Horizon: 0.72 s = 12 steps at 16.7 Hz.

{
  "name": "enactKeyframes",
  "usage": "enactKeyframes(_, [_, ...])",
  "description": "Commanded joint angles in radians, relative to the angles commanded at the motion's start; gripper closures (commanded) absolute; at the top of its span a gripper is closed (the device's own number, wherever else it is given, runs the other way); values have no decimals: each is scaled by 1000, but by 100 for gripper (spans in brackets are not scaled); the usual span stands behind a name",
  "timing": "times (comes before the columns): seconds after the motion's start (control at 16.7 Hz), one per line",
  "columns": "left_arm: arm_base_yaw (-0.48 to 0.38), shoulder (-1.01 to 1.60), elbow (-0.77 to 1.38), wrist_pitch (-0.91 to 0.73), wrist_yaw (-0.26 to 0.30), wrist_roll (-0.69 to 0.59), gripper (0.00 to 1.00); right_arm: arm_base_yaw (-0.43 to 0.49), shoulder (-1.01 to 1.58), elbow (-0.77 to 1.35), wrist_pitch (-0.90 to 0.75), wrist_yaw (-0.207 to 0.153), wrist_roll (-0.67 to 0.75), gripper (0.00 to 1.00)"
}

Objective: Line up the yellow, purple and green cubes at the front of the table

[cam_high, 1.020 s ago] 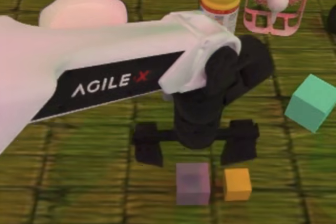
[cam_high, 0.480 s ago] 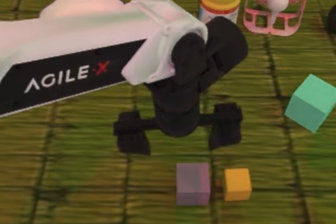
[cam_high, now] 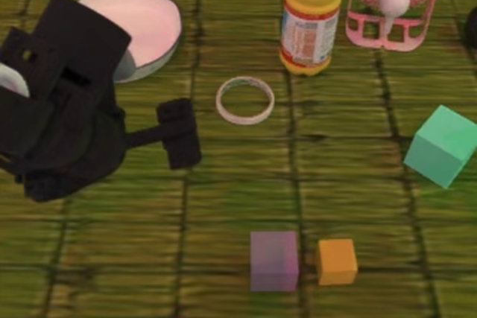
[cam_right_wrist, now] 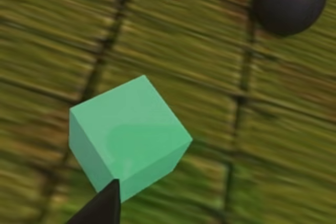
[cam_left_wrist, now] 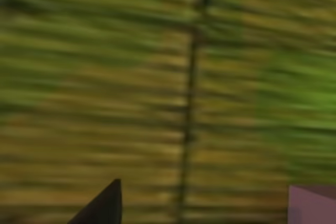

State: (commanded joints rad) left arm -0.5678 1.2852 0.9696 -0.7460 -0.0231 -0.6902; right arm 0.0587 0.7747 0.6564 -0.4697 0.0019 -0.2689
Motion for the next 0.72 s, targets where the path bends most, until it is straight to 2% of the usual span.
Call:
enactKeyframes(0.36, [277, -582, -478, 320, 7, 284, 0, 45, 648, 464, -364, 2, -201, 0])
enactKeyframes(0.72, [497, -1088, -838, 609, 17, 561, 0, 80, 1089, 837, -623, 1, -353, 0])
